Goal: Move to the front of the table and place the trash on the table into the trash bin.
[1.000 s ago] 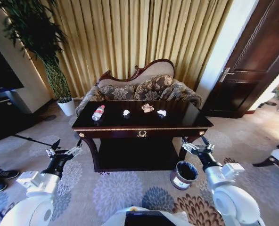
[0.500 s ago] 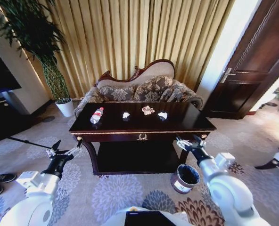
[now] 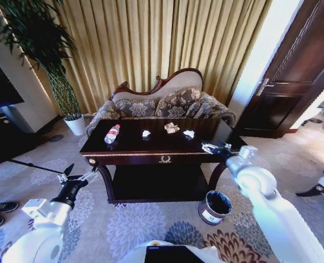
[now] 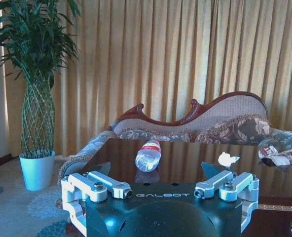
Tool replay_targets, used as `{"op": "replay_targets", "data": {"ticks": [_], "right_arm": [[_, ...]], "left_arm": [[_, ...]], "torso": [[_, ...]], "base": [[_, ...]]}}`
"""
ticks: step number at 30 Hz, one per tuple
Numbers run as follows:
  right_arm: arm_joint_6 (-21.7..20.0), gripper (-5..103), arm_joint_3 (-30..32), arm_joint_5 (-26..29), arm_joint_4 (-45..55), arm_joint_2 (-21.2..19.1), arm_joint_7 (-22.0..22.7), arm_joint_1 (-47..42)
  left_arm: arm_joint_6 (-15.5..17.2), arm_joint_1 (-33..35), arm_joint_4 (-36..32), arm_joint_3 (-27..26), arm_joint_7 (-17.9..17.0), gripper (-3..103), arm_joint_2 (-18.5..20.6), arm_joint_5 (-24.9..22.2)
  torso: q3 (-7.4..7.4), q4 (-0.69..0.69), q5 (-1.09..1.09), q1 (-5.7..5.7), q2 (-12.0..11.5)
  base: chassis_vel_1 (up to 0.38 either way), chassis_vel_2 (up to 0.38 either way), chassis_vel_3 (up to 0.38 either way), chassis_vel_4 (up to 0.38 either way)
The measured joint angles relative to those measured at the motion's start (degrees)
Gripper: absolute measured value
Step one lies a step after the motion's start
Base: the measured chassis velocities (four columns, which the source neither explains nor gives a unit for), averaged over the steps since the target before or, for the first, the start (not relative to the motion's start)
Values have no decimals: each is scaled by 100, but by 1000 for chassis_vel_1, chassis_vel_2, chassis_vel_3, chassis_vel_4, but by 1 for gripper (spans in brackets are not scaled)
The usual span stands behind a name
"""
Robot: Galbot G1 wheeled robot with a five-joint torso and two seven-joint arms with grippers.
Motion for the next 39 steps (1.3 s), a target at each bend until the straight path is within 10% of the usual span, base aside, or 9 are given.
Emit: {"op": "replay_targets", "data": {"ticks": [11,39], "right_arm": [[-307,100,-2088,373,-1762,40,239,2462],[-317,100,-3402,748,-4431,676,867,4234]], "left_arm": [[-96,93,0,-27,7,100,17,-17],[-6,75,3,-62,-7,100,-26,-50]], "torso": [[0,-1,-1,1,0],[0,0,-2,0,0]], "base": [[0,0,0,0],[0,0,0,0]]}}
